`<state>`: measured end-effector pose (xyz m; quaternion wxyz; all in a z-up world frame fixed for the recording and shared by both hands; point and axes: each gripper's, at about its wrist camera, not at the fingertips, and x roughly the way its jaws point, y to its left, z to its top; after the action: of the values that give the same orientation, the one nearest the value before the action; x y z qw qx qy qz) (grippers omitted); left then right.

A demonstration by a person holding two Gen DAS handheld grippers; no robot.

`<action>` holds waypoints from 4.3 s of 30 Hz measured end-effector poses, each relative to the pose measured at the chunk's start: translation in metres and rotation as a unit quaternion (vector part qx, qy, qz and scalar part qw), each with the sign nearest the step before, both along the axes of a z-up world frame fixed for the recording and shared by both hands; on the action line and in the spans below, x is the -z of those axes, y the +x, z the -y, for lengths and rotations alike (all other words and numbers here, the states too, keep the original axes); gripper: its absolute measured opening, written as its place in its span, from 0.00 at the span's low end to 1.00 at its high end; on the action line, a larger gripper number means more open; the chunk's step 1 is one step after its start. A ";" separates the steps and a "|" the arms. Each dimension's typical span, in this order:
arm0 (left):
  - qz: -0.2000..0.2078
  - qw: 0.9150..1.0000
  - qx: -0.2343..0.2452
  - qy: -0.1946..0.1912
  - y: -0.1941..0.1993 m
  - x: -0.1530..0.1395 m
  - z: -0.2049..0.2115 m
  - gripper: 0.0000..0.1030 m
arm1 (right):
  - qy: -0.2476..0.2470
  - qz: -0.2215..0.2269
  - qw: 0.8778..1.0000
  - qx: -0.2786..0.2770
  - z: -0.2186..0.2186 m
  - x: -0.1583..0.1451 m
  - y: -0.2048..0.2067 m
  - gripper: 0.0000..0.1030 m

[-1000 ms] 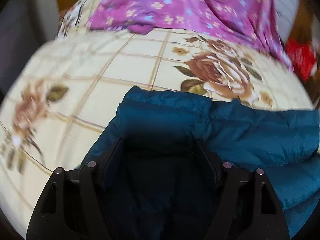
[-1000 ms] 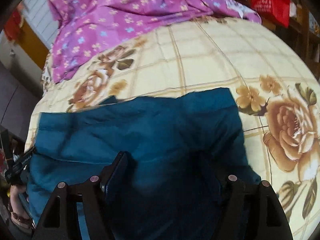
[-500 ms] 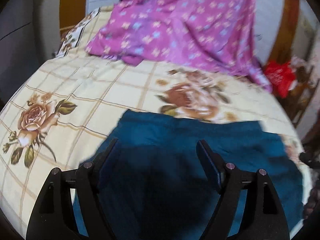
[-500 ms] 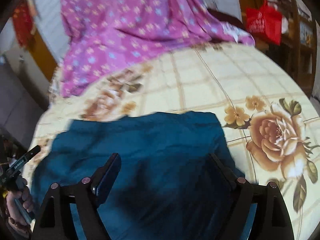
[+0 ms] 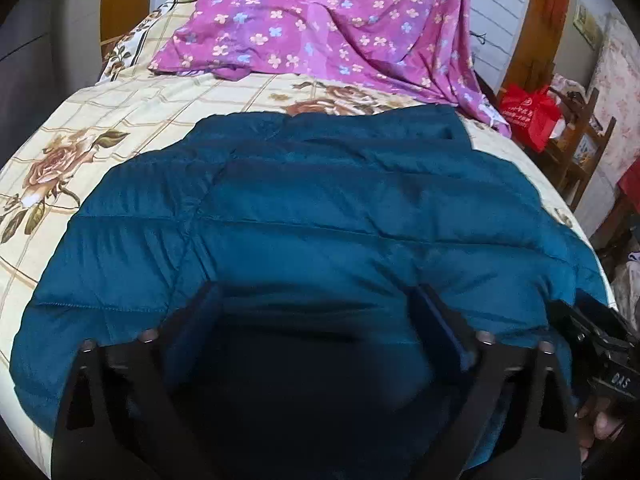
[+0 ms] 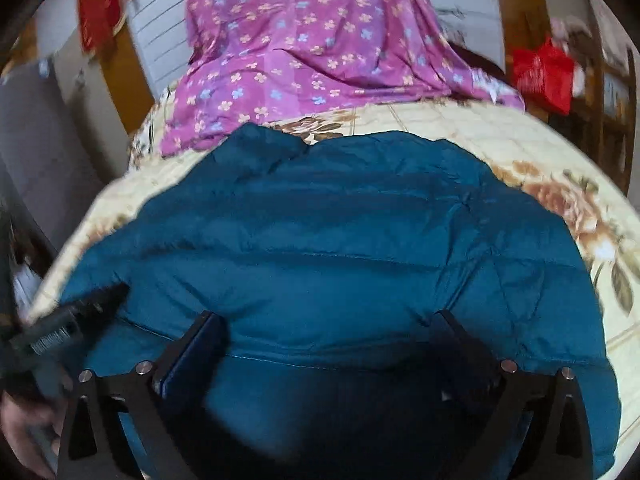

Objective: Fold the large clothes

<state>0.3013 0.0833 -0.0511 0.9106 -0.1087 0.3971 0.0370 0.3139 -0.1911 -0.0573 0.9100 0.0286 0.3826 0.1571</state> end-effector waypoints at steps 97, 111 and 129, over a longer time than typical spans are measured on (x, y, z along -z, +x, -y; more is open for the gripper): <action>-0.034 0.989 0.042 -0.137 0.041 0.031 -0.154 0.76 | 0.179 -0.090 0.978 -0.061 0.176 0.048 0.068 1.00; -0.005 0.994 0.038 -0.102 0.029 0.006 -0.135 0.19 | 0.114 -0.017 0.982 -0.150 0.136 0.021 0.050 0.33; 0.024 0.989 0.093 -0.113 -0.036 -0.050 -0.071 0.16 | 0.034 0.050 0.992 -0.109 0.191 -0.062 -0.033 0.26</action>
<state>0.2655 0.1541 -0.0013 0.9012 -0.1746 0.3851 -0.0953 0.2804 -0.3821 0.0049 0.9039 0.0092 0.3318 0.2697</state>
